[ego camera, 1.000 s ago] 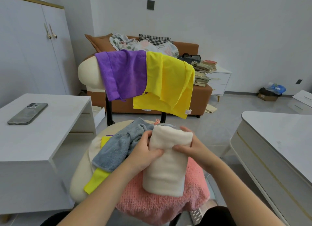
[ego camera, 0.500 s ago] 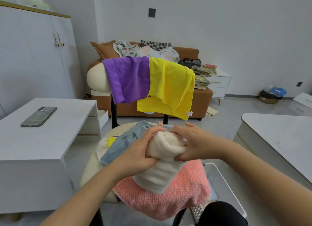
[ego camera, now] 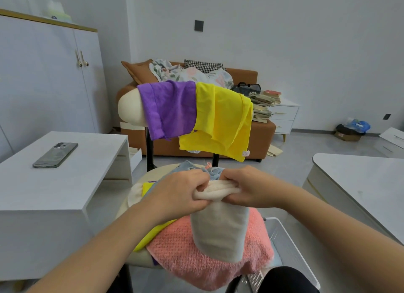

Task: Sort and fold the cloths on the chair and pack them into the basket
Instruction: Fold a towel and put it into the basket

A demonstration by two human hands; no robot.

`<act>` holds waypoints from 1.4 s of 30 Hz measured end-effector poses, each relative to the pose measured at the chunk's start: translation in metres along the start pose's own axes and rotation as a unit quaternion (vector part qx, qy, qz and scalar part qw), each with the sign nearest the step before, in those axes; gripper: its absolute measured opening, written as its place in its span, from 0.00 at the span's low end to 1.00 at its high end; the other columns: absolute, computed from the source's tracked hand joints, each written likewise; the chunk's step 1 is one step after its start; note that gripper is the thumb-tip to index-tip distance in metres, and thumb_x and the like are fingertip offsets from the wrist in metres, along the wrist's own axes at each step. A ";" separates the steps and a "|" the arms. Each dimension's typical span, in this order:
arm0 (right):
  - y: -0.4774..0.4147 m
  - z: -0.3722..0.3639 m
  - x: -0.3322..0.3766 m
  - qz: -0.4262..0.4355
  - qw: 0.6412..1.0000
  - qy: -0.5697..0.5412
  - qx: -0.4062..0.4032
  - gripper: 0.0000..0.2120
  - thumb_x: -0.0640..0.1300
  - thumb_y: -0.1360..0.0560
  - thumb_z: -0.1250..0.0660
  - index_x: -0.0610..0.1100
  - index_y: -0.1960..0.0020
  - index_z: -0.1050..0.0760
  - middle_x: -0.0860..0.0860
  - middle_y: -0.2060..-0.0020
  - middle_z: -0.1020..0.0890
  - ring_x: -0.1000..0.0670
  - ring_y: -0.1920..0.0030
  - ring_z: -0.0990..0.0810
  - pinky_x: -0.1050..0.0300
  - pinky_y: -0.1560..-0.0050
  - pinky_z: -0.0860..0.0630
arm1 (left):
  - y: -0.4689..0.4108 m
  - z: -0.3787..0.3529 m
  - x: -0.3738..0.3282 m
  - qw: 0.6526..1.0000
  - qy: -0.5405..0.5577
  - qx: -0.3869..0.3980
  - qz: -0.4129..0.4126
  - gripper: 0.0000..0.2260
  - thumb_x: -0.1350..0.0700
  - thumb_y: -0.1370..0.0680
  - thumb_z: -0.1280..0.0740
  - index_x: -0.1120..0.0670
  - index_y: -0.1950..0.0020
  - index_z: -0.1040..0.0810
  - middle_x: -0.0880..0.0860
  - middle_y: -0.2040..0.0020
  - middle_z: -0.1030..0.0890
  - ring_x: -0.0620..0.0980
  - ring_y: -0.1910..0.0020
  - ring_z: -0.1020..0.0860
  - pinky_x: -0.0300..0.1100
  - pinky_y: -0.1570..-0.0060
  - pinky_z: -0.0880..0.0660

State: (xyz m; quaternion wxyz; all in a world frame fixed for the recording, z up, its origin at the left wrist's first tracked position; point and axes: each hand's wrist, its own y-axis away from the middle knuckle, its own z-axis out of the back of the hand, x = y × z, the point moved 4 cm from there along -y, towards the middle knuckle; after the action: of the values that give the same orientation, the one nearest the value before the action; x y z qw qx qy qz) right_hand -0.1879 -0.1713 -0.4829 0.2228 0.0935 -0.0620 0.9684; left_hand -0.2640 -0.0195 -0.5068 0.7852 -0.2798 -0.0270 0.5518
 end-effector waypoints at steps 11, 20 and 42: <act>-0.007 -0.003 -0.007 -0.012 1.000 0.015 -0.003 0.06 0.48 0.26 0.34 0.51 0.53 0.31 0.54 0.64 0.26 0.55 0.65 0.30 0.59 0.65 0.35 | -0.007 -0.006 0.010 0.991 0.108 -0.003 0.081 0.12 0.53 0.27 0.30 0.46 0.50 0.31 0.39 0.54 0.27 0.42 0.54 0.25 0.37 0.60 0.33; -0.001 0.014 -0.046 -0.134 0.958 -0.232 -0.097 0.15 0.54 0.31 0.36 0.42 0.55 0.28 0.50 0.61 0.27 0.53 0.61 0.29 0.56 0.60 0.32 | 0.015 -0.036 0.050 0.843 0.445 0.082 0.290 0.11 0.54 0.30 0.24 0.54 0.51 0.20 0.50 0.55 0.16 0.44 0.59 0.18 0.37 0.60 0.23; 0.071 -0.023 -0.187 -0.367 0.808 -0.392 -0.243 0.11 0.47 0.20 0.41 0.41 0.42 0.28 0.44 0.48 0.22 0.46 0.51 0.23 0.51 0.57 0.22 | -0.102 -0.159 -0.012 0.744 0.485 -0.139 0.439 0.16 0.56 0.25 0.31 0.57 0.40 0.30 0.55 0.43 0.22 0.53 0.46 0.23 0.46 0.48 0.25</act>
State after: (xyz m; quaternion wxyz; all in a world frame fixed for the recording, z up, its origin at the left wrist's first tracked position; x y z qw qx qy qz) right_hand -0.0573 -0.3093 -0.5496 0.5336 0.4240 -0.3381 0.6489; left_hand -0.1264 -0.1191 -0.5895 0.3157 -0.5969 0.4064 0.6155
